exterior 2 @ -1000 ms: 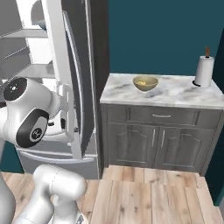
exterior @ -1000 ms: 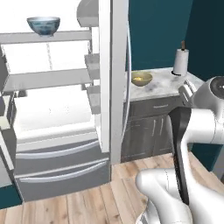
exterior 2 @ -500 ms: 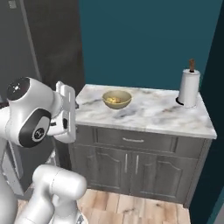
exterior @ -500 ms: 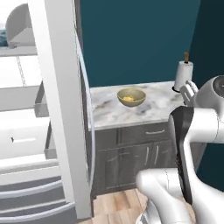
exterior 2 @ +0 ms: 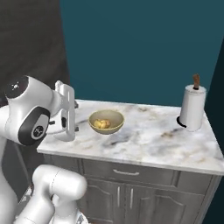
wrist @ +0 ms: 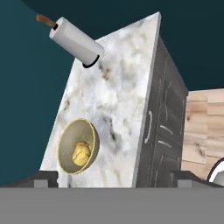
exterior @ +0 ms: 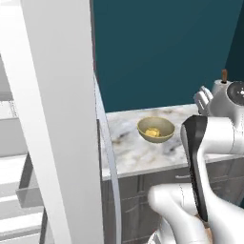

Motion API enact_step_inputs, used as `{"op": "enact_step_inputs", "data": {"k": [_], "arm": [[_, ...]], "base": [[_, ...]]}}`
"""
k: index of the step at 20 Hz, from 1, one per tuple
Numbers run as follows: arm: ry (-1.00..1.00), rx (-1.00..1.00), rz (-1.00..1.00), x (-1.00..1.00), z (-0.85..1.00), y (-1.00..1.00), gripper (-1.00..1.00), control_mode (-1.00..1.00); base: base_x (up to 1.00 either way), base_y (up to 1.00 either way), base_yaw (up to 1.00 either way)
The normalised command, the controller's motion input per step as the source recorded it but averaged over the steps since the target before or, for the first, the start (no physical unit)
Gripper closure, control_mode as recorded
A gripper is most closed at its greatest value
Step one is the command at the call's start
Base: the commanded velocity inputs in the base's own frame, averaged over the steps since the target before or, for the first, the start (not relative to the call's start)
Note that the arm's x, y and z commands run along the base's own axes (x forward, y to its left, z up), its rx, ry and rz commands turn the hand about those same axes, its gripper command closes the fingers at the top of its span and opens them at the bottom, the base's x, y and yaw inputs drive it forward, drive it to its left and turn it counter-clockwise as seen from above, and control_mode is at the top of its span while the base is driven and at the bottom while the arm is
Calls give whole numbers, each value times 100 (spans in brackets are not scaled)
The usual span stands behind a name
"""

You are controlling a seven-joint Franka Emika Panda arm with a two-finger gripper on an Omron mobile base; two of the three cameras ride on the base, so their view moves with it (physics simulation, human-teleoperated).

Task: Place the bowl with the onion and potato on the second highest shelf of the fridge. Place the bowl with the chicken drumstick and steak on the top shelf of the fridge.

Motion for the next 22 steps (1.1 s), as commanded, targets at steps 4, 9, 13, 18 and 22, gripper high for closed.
{"op": "enact_step_inputs", "data": {"k": [4,9,13,18,22], "arm": [[0,0,0,0,0,0,-100,100],[6,4,3,68,-23,-29,-100,-100],[20,18,21,95,-91,-77,-100,-100],[18,27,24,92,-83,-61,-100,-100],[16,13,13,97,-81,-21,-100,-100]], "base": [[65,0,-4],[12,0,0],[0,0,0],[0,0,0],[0,0,0]]}}
